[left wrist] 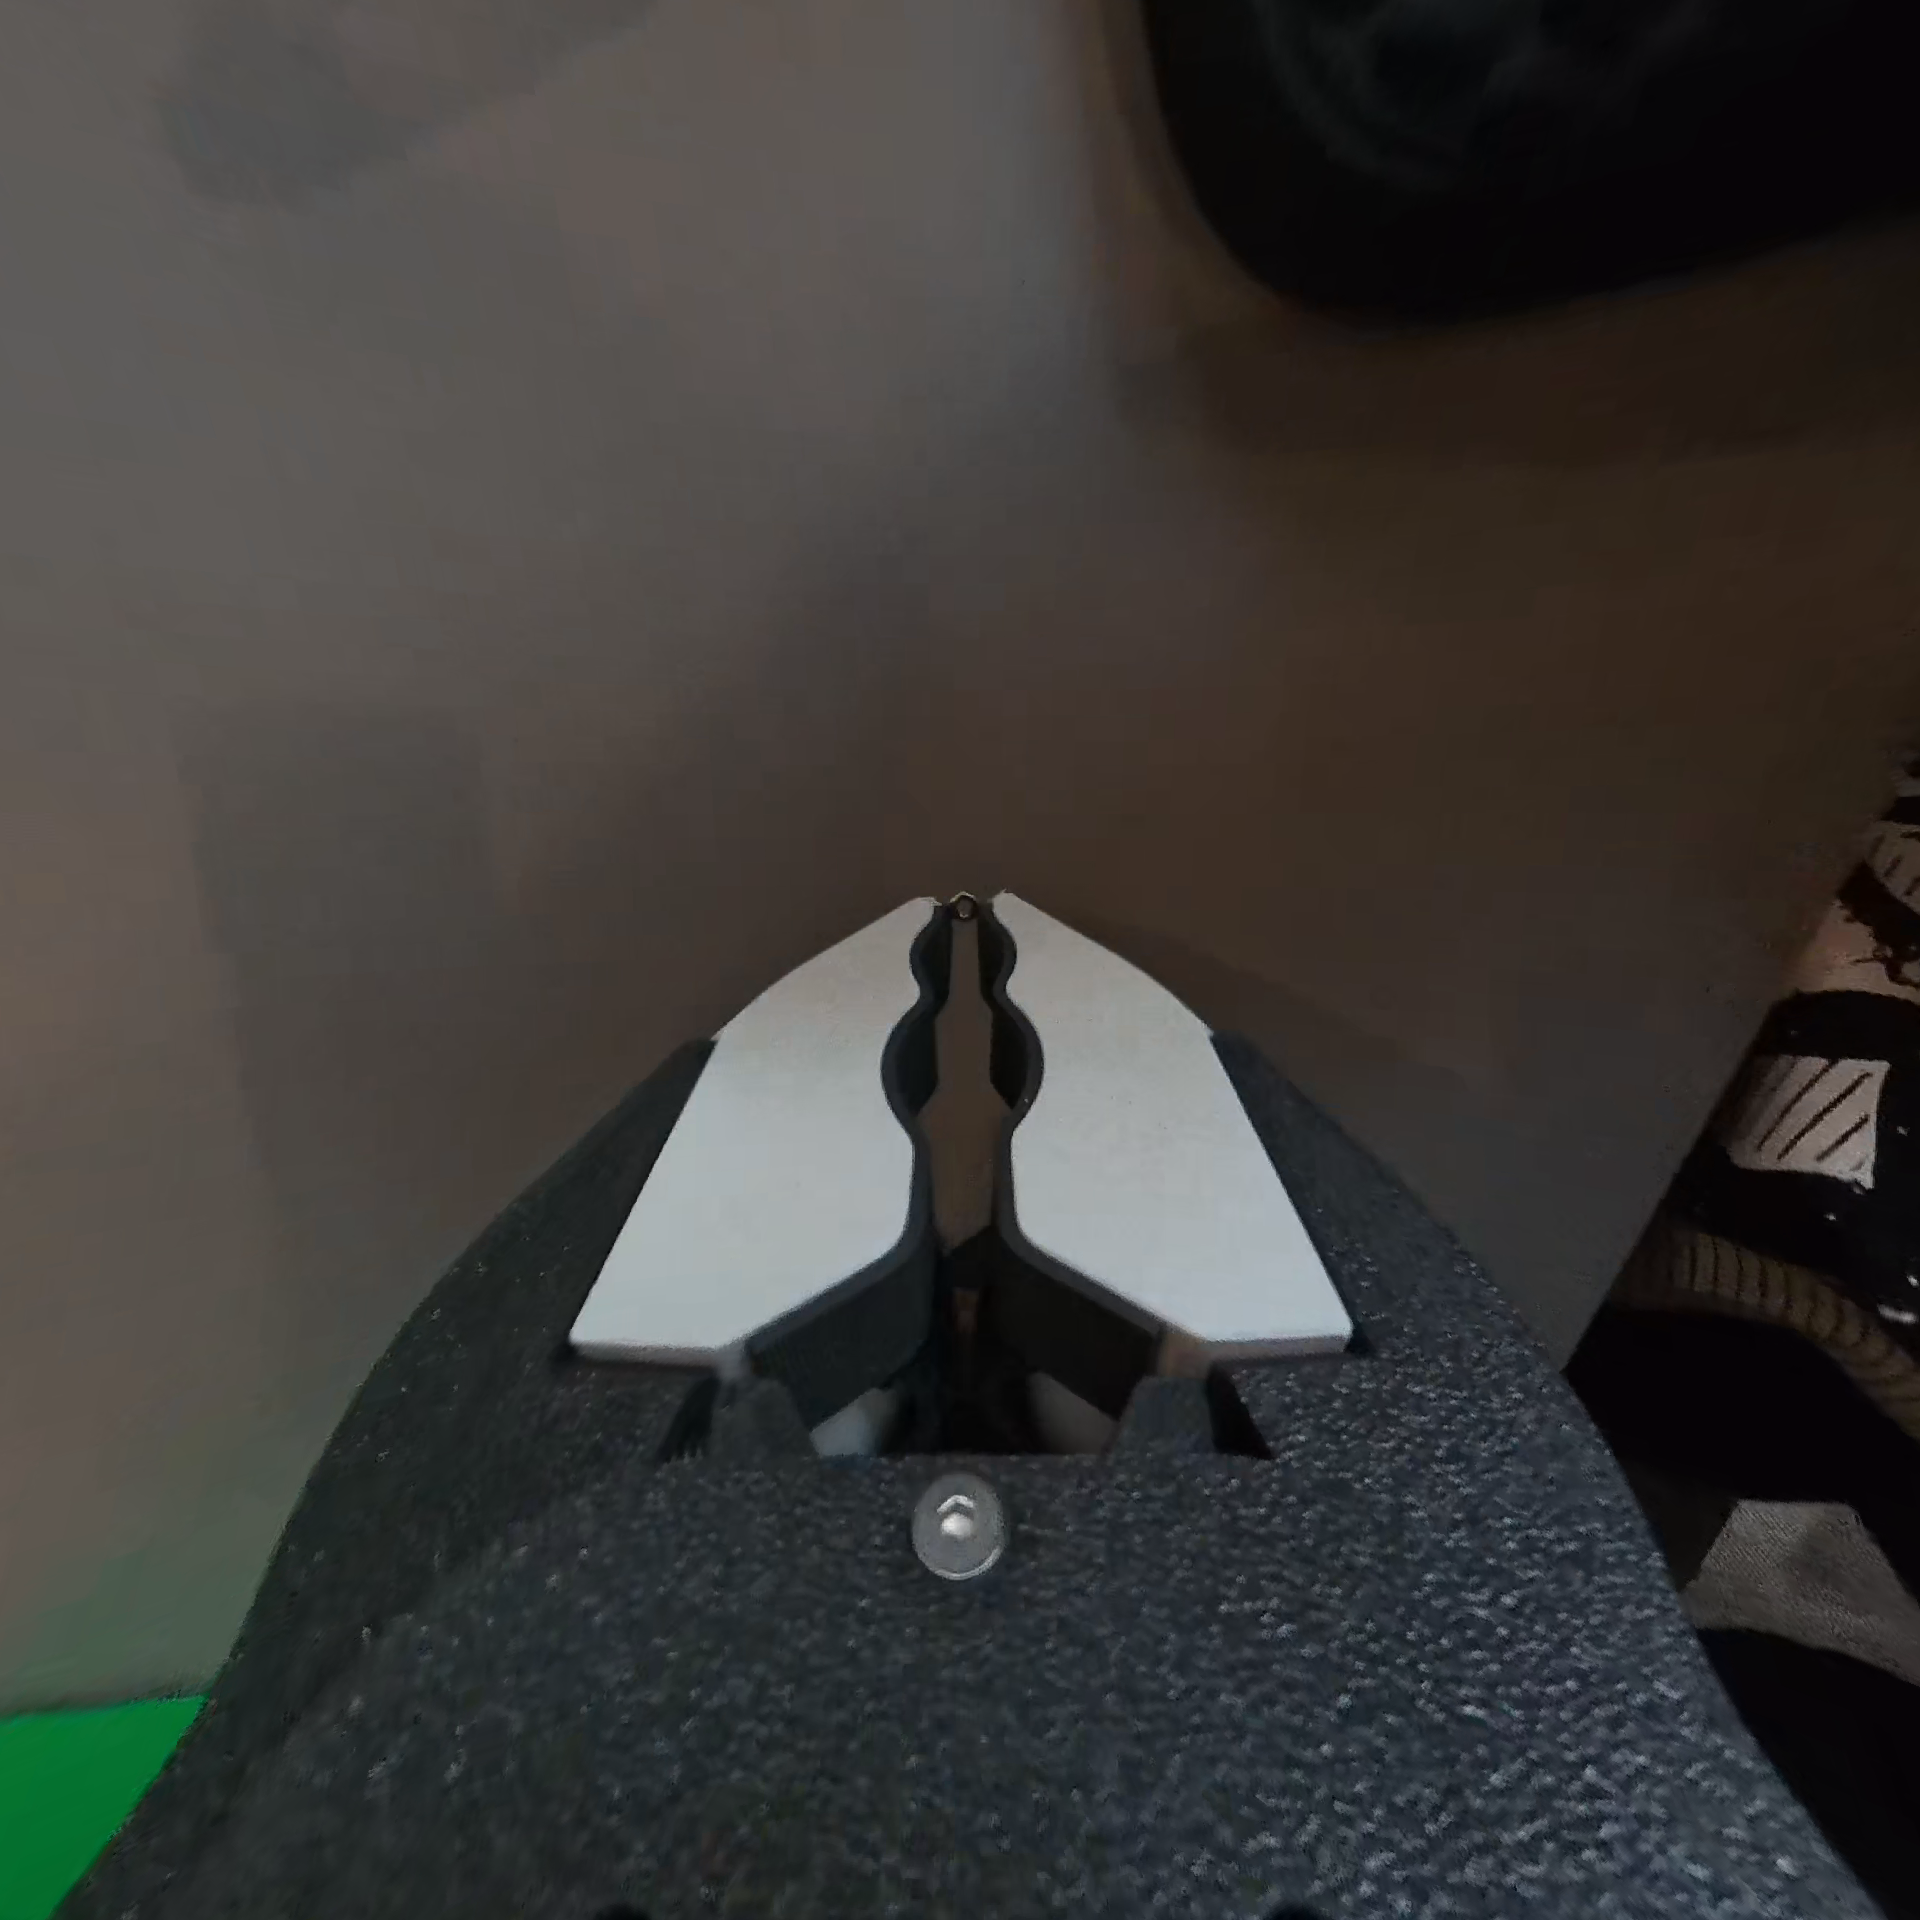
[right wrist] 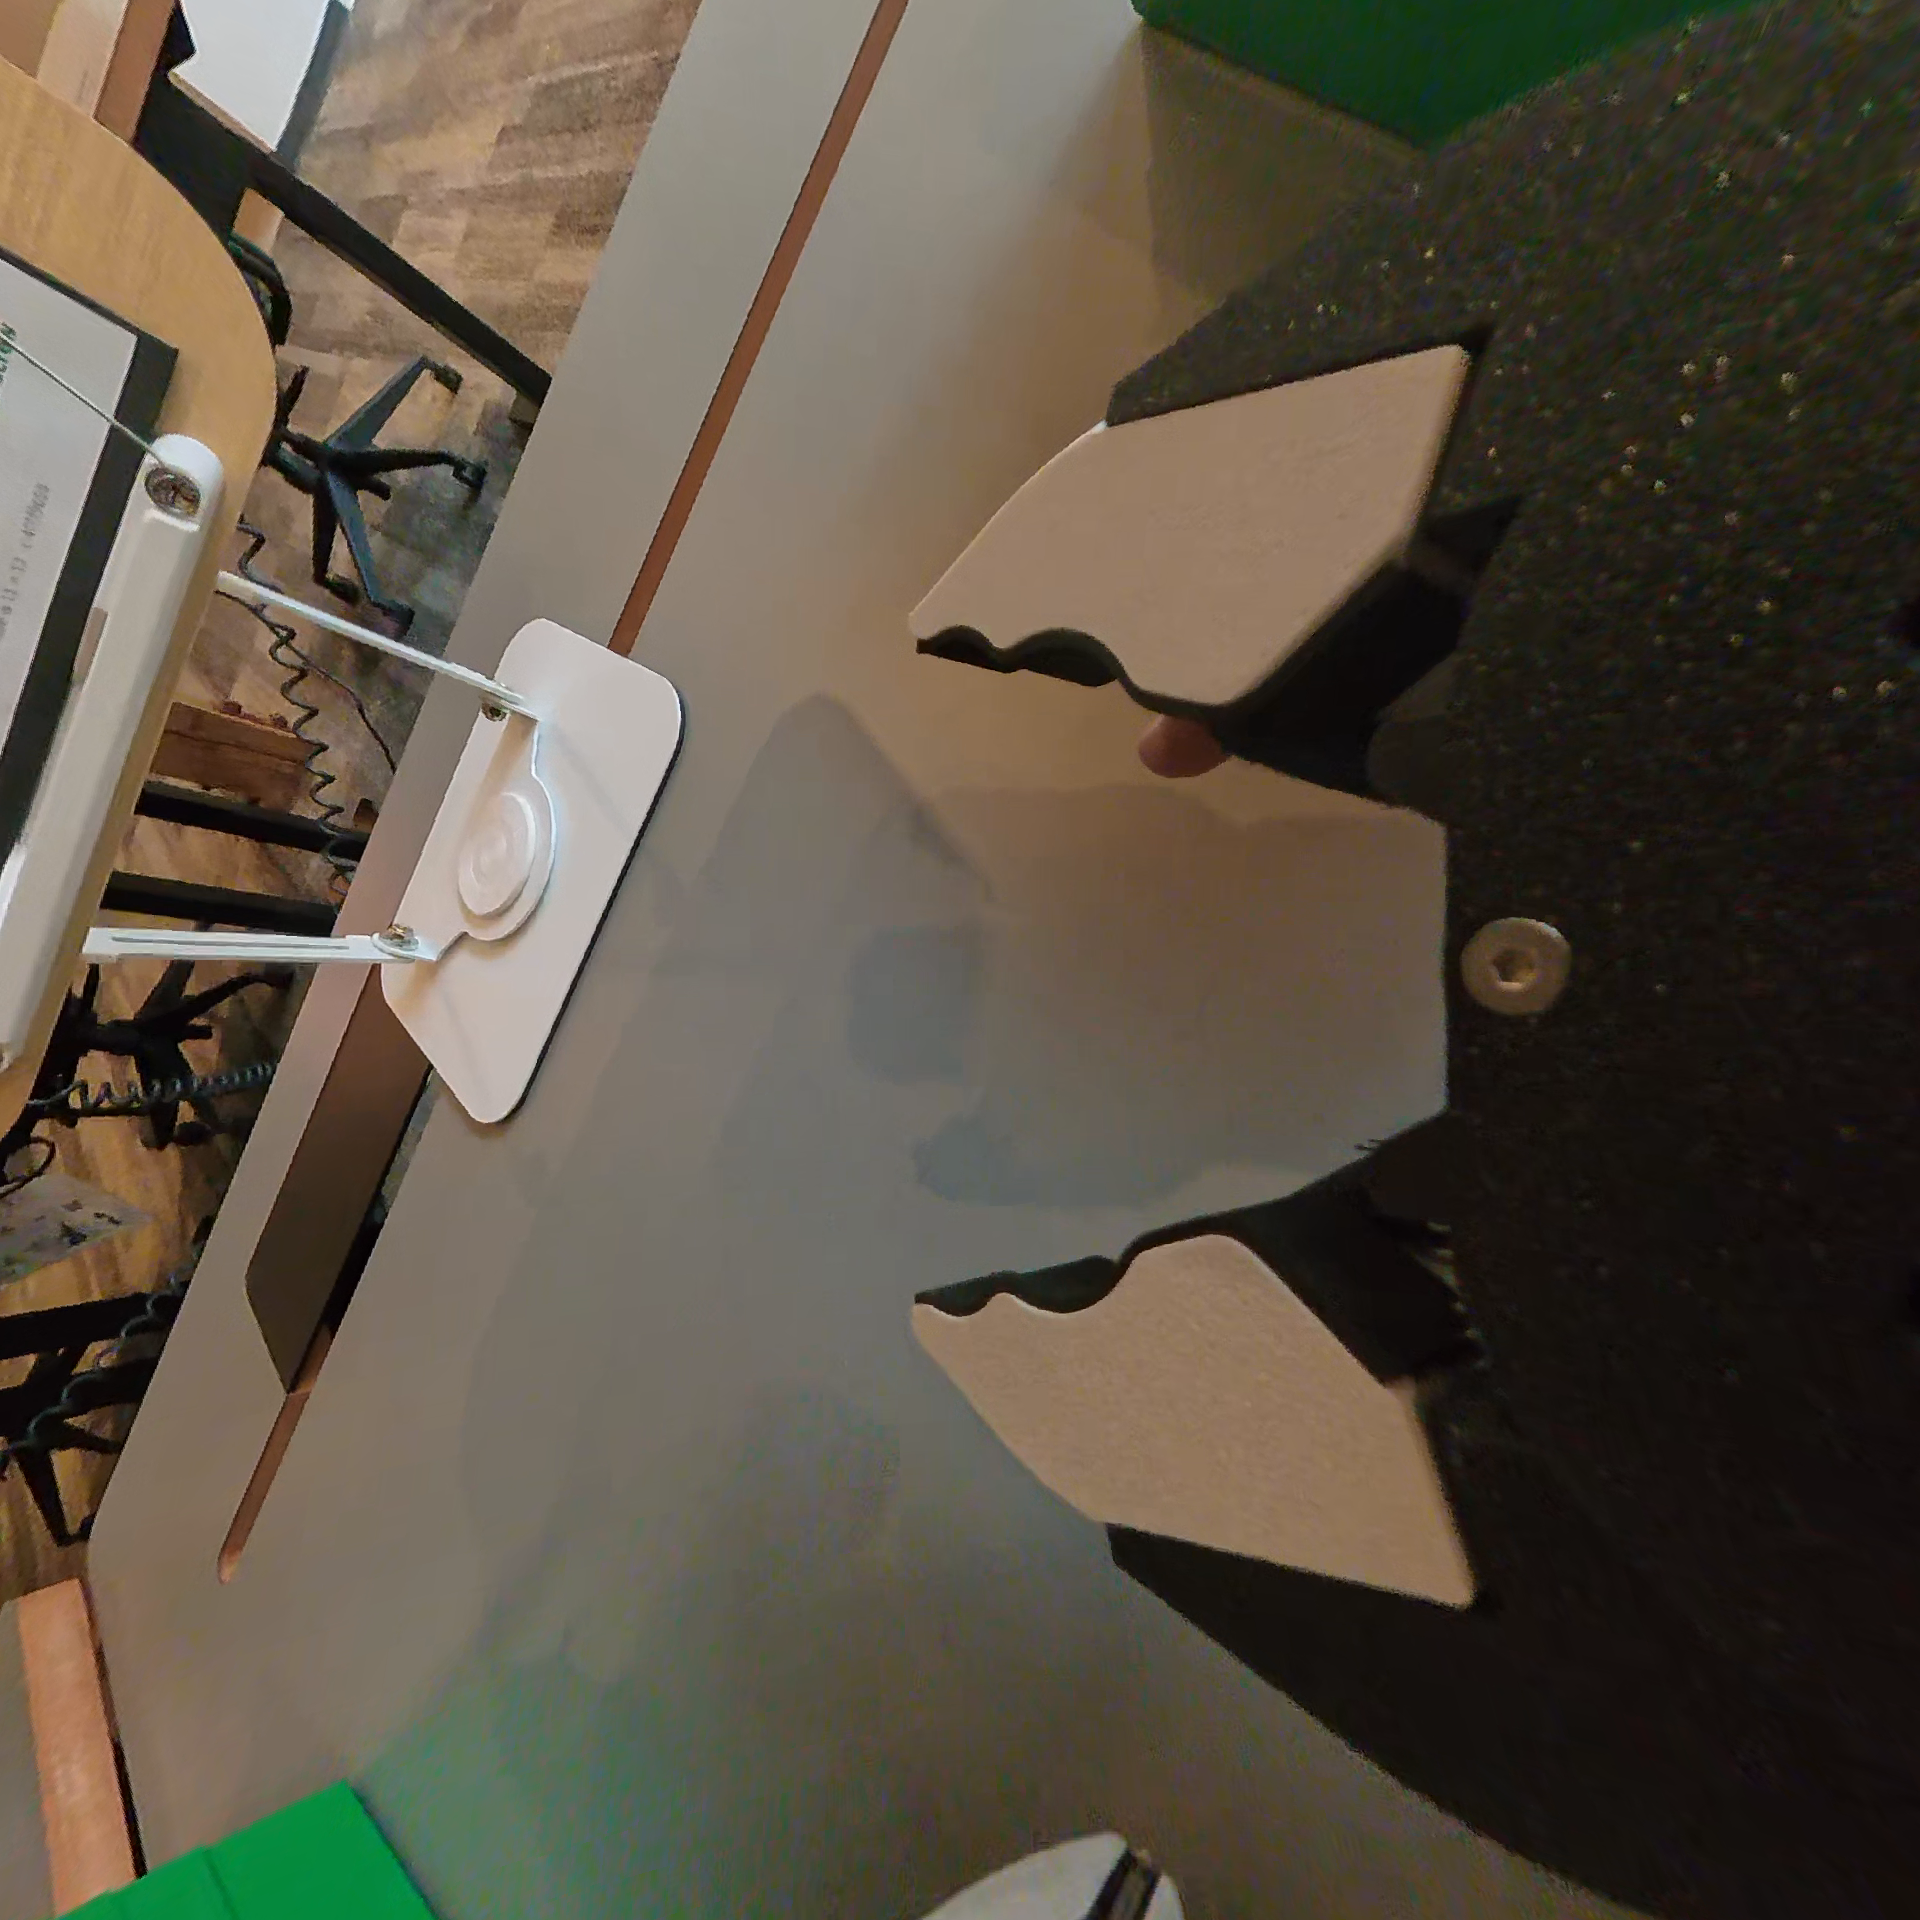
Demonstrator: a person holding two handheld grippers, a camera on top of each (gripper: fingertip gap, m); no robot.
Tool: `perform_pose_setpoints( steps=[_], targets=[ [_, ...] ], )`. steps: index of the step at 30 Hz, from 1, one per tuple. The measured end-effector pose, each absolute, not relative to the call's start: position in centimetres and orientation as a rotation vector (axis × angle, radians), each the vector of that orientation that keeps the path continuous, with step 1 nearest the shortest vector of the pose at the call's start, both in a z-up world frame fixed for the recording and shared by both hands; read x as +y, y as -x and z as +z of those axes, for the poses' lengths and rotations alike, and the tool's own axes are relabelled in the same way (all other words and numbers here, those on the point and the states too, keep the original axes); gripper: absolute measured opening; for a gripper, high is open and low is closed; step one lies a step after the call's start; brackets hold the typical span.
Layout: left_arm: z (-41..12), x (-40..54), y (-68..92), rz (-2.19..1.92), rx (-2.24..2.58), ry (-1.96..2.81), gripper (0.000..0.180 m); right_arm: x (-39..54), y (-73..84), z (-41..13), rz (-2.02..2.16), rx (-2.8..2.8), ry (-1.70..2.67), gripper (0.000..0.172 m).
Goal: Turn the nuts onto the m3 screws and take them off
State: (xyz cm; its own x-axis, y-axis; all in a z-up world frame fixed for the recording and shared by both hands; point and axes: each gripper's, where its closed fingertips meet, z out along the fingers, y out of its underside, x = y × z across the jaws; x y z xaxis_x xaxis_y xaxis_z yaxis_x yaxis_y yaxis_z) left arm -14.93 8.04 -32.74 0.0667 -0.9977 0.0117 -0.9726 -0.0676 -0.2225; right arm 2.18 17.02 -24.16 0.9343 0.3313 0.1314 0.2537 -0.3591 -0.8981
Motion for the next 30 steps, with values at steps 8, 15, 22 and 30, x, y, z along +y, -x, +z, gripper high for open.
perform_pose_setpoints(
  steps=[8, 15, 22, 30],
  targets=[
    [-34.3, 8.0, 14.7, -0.197, 2.094, 2.198, 0.005, 17.0, -2.1, -24.2, 0.079, -0.436, 1.963, 0.11],
    [-34.5, 7.7, 14.5, -0.203, 2.111, 2.201, 0.004, 17.0, -2.1, -24.4, 0.075, -0.439, 1.968, 0.11],
    [-34.0, 7.7, 14.5, -0.261, 2.066, 2.21, 0.015, 16.9, -2.2, -24.4, 0.073, -0.437, 1.969, 0.109],
    [-28.5, 9.7, 15.8, -0.485, 1.615, 2.106, 0.043, 16.9, -1.9, -24.7, 0.076, -0.46, 1.981, 0.107]
  ],
)
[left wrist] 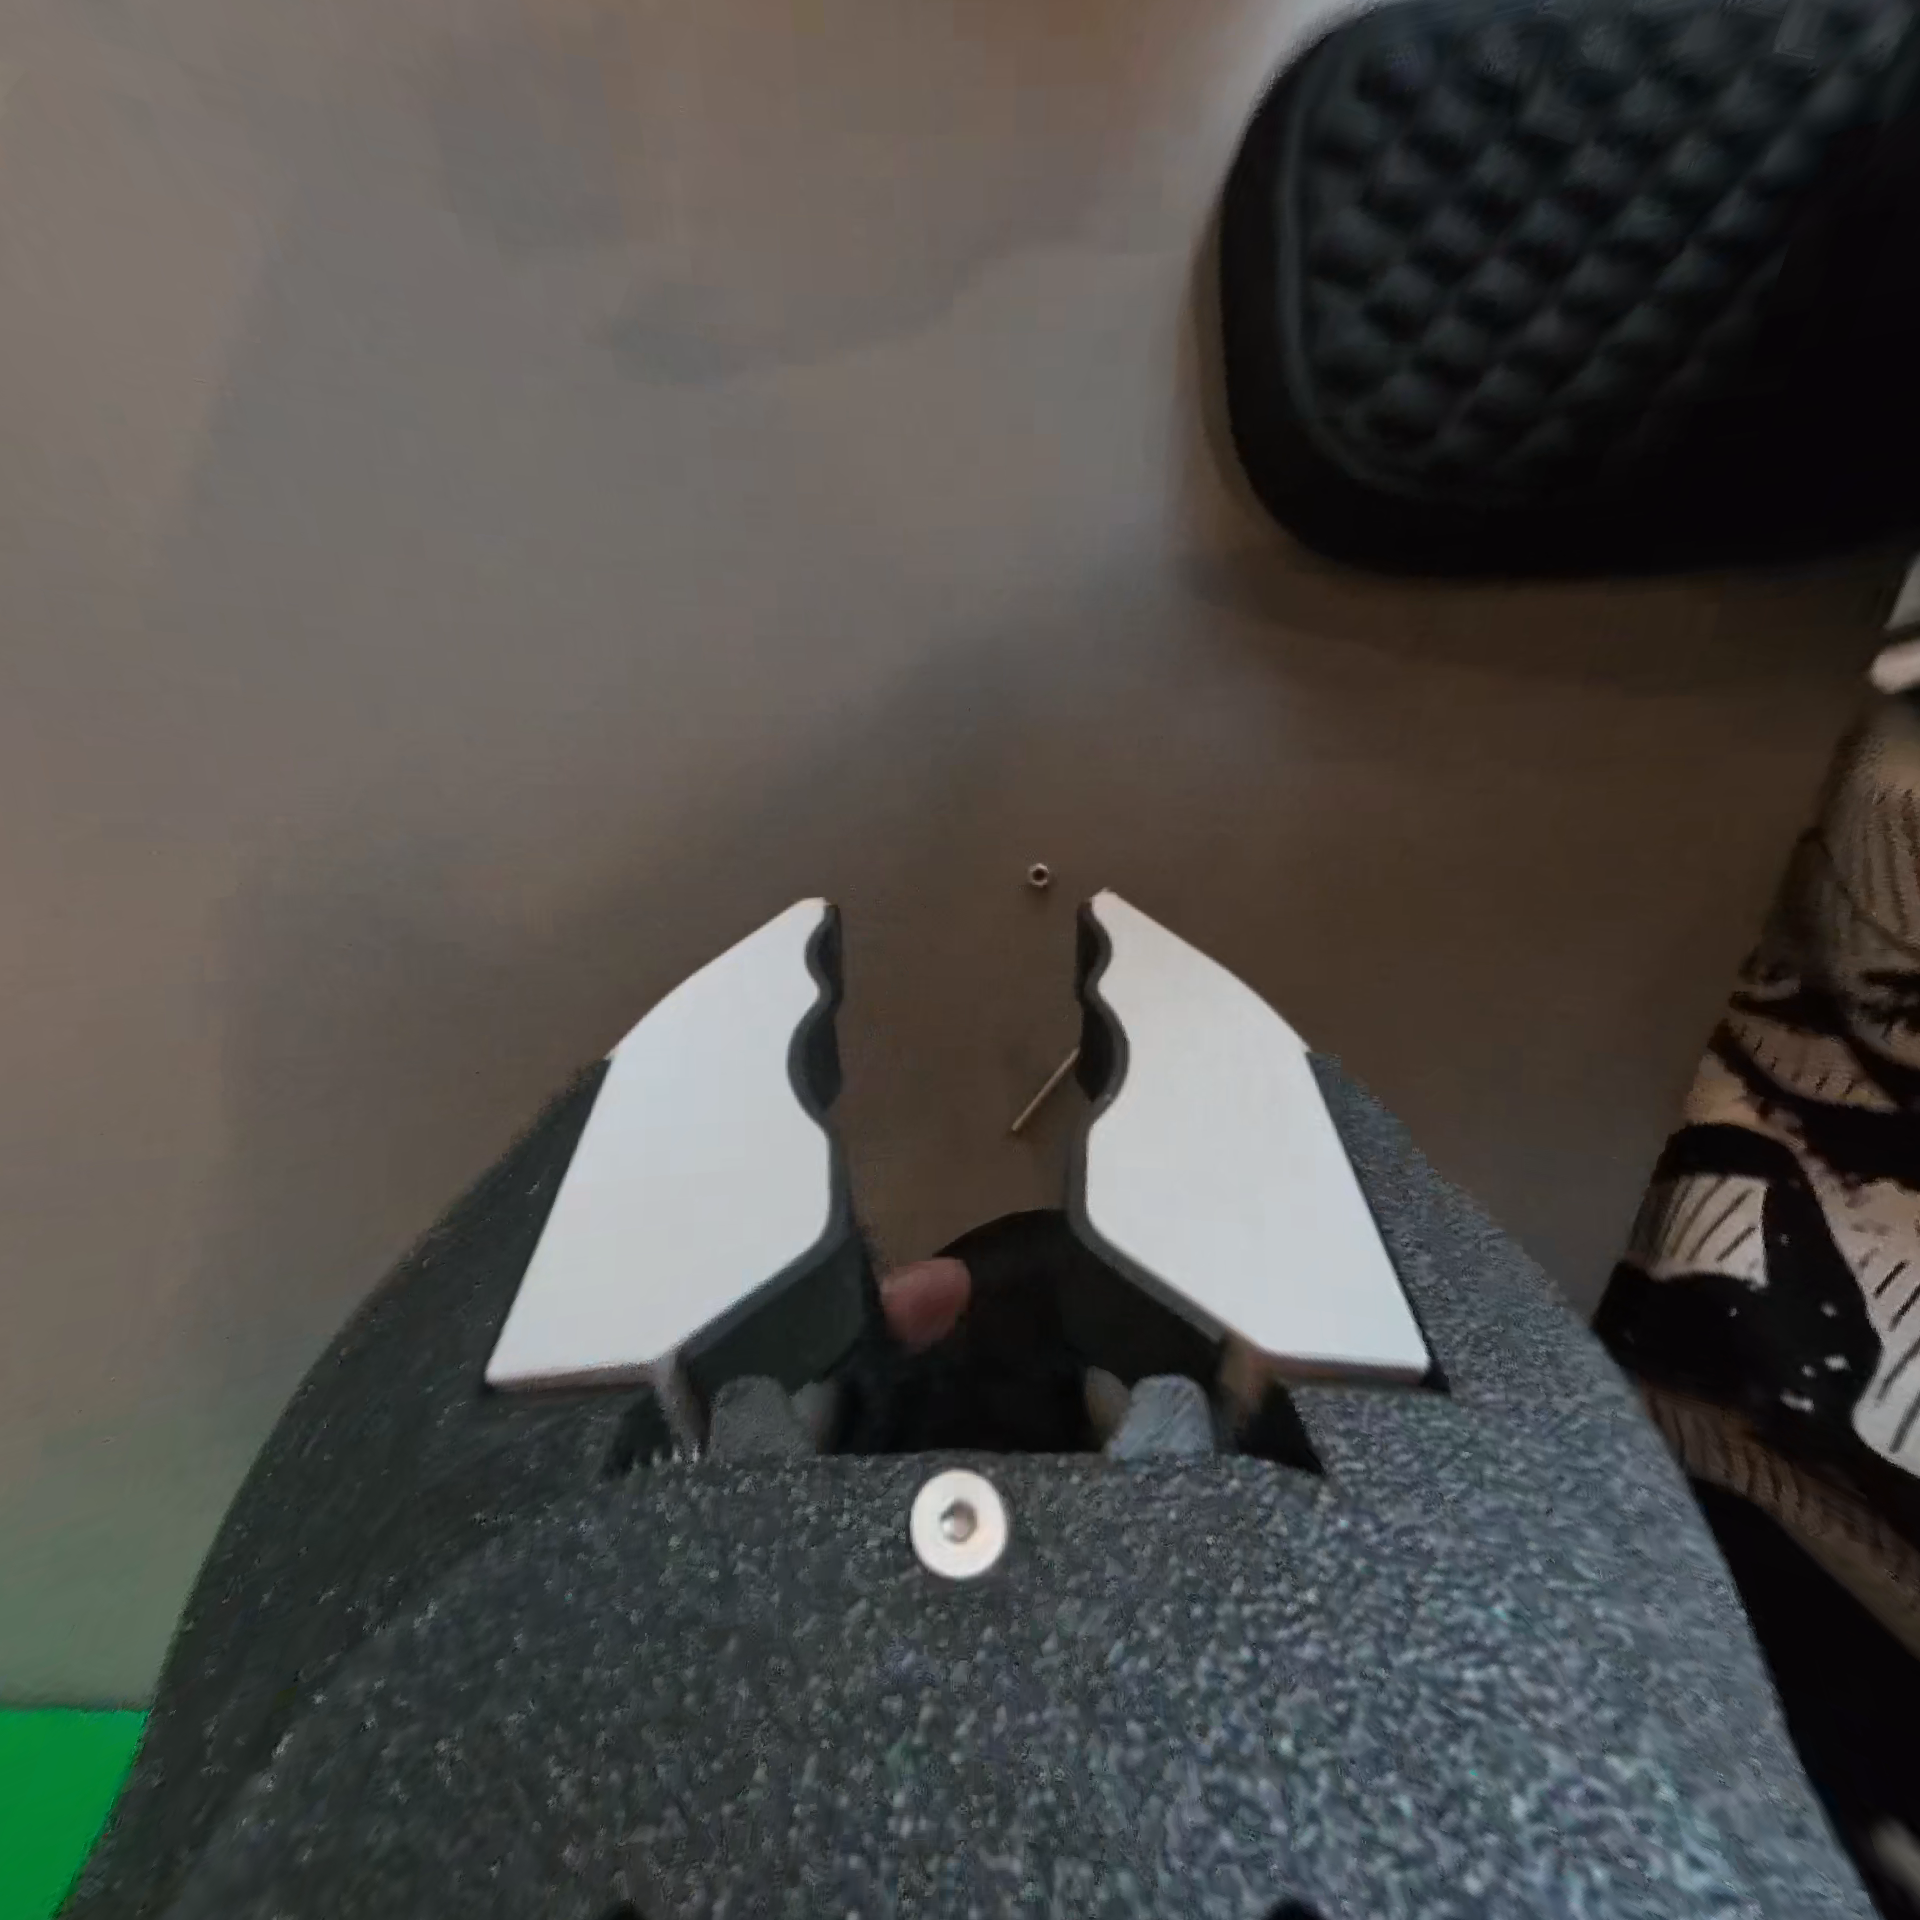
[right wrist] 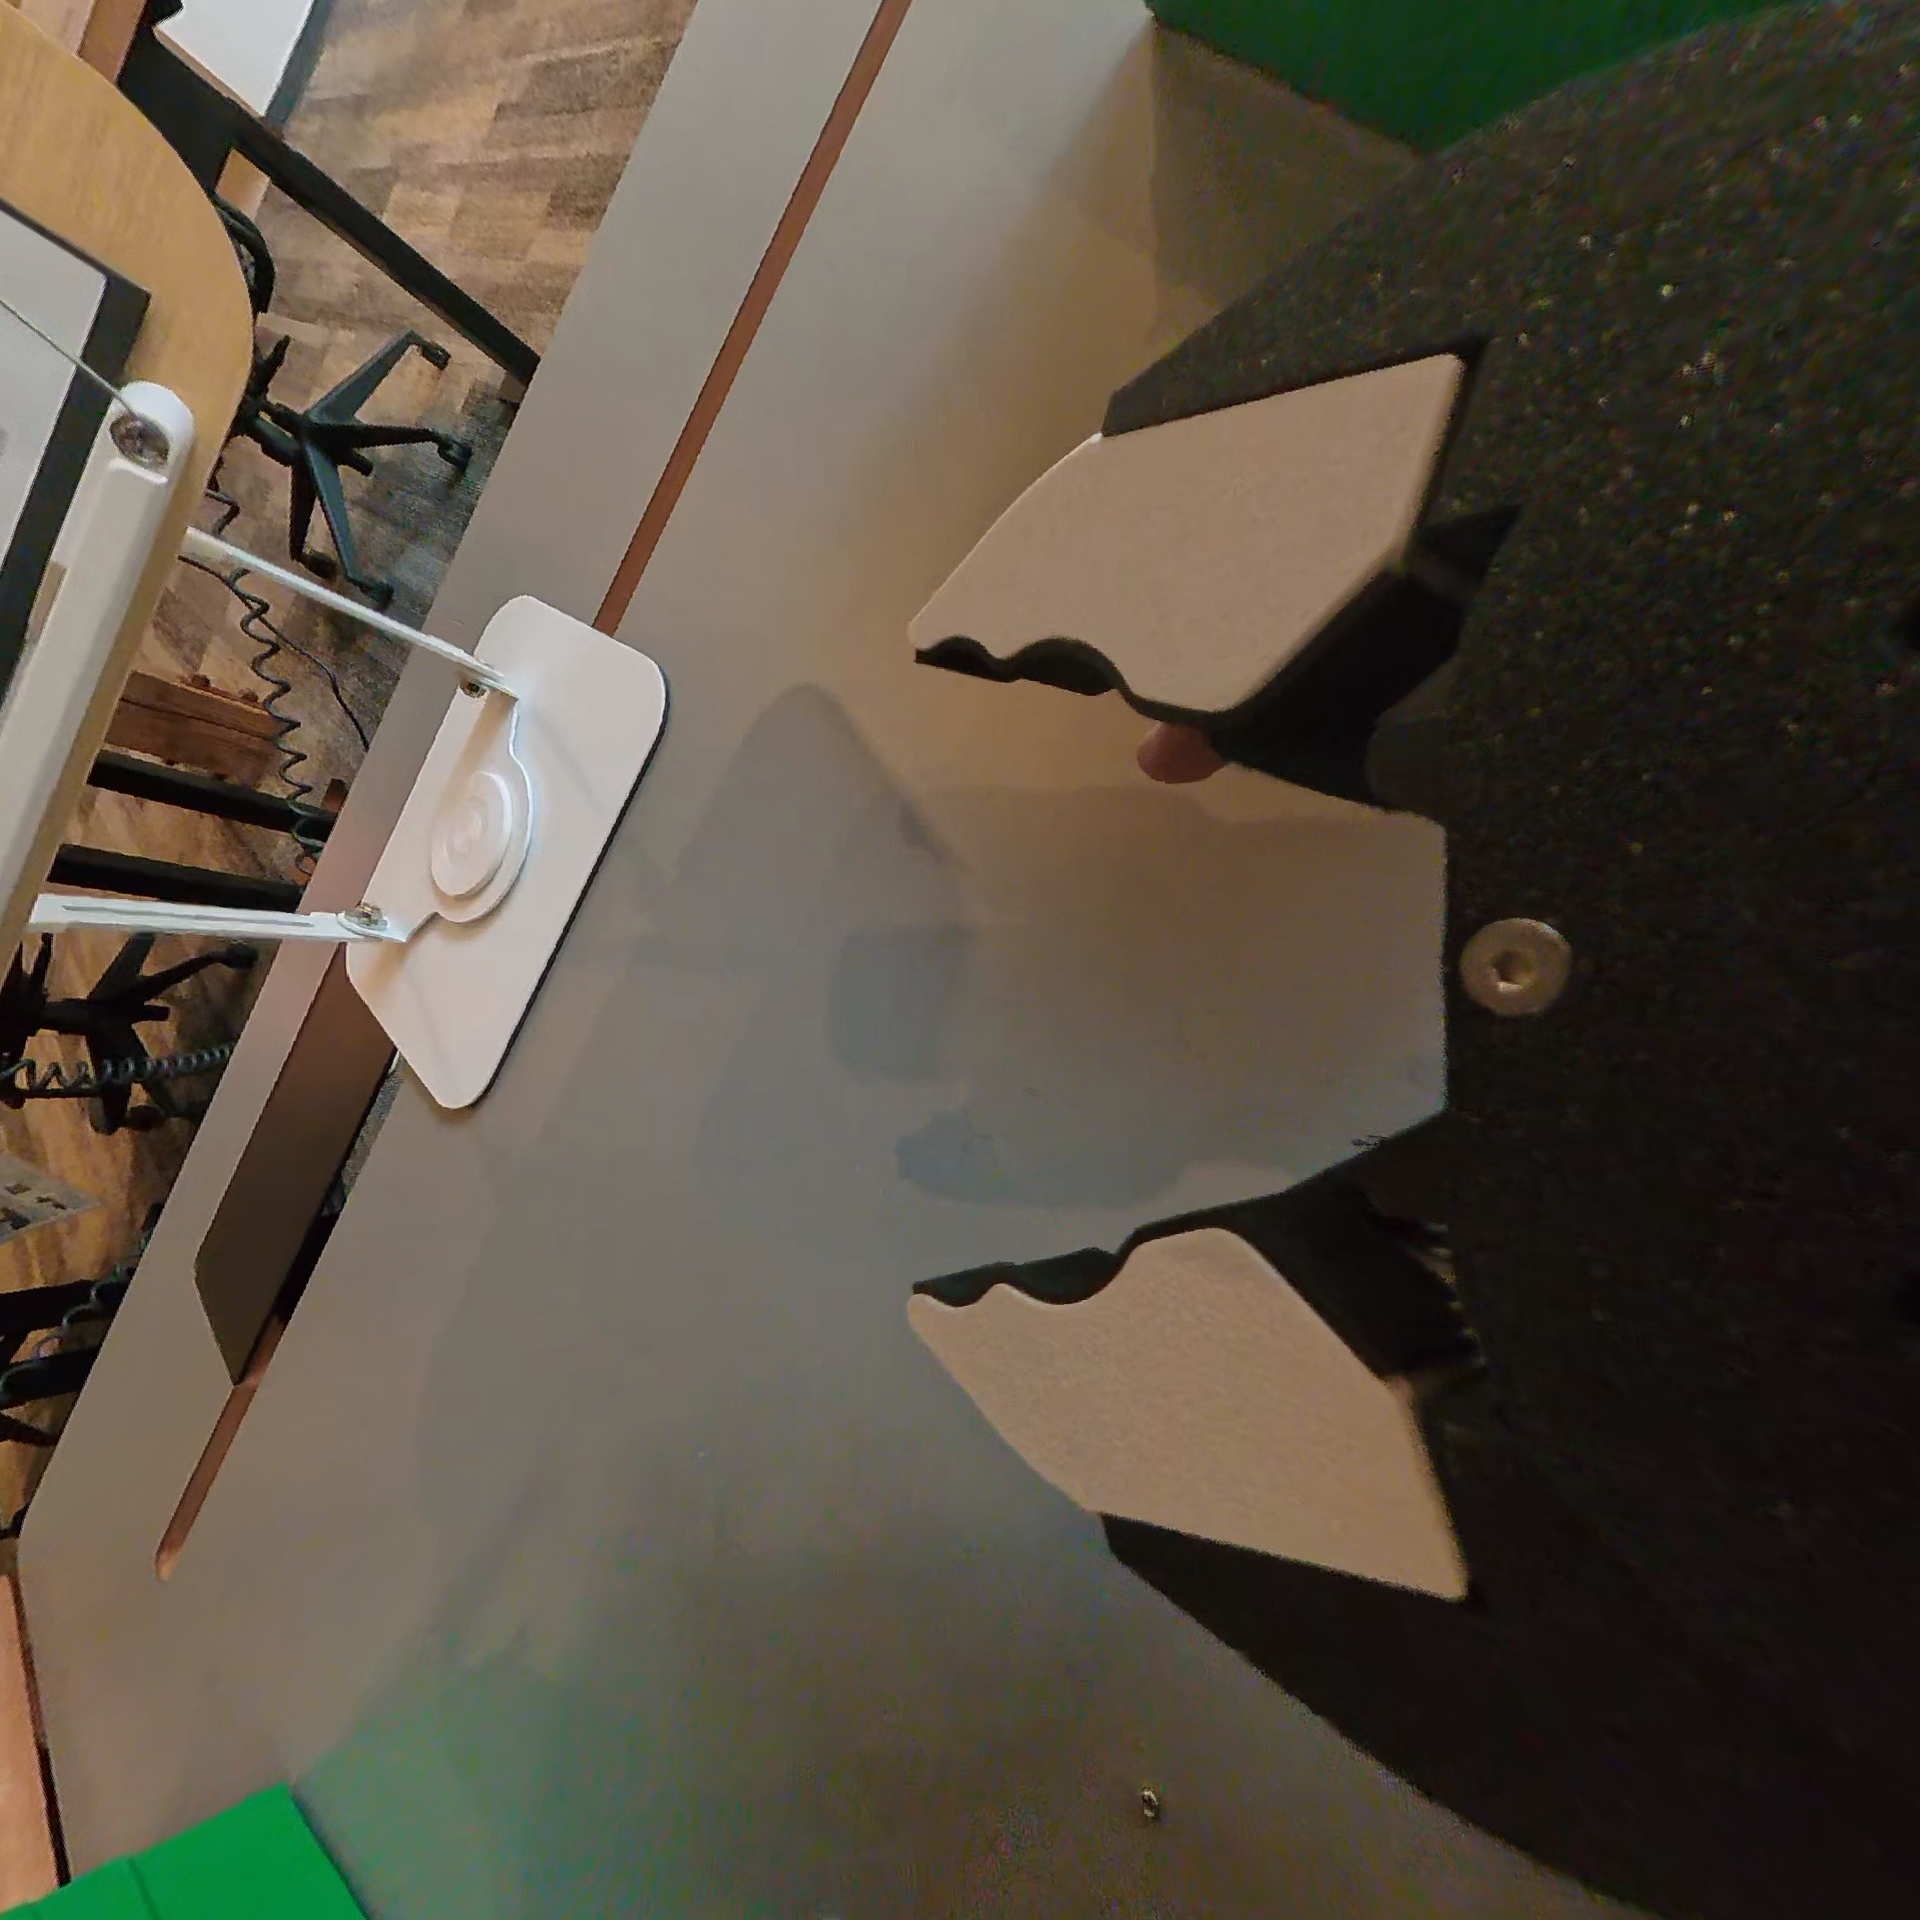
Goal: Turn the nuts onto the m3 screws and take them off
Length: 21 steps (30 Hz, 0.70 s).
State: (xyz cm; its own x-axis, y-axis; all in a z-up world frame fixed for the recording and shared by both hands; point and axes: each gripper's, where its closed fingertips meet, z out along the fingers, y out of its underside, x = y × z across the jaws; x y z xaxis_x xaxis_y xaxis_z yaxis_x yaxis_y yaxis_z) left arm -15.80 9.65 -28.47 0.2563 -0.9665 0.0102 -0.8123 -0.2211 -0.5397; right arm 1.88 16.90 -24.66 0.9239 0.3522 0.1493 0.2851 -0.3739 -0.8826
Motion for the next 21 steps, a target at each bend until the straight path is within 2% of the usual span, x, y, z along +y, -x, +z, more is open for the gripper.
perform_pose_setpoints(
  steps=[7, 15, 21],
  targets=[
    [-23.5, 8.5, 18.0, -0.876, 1.21, 1.643, 0.062, 15.4, 2.2, -25.0, 0.172, -0.655, 2.023, 0.087],
    [-23.6, 6.2, 21.5, -1.03, 1.075, 1.424, 0.074, 10.4, 11.7, -26.6, 0.452, -1.045, 2.053, 0.064],
    [-22.7, 6.0, 22.3, -1.108, 1.021, 1.353, 0.076, 7.6, 16.0, -29.9, 0.472, -1.334, 2.116, 0.045]
  ],
)
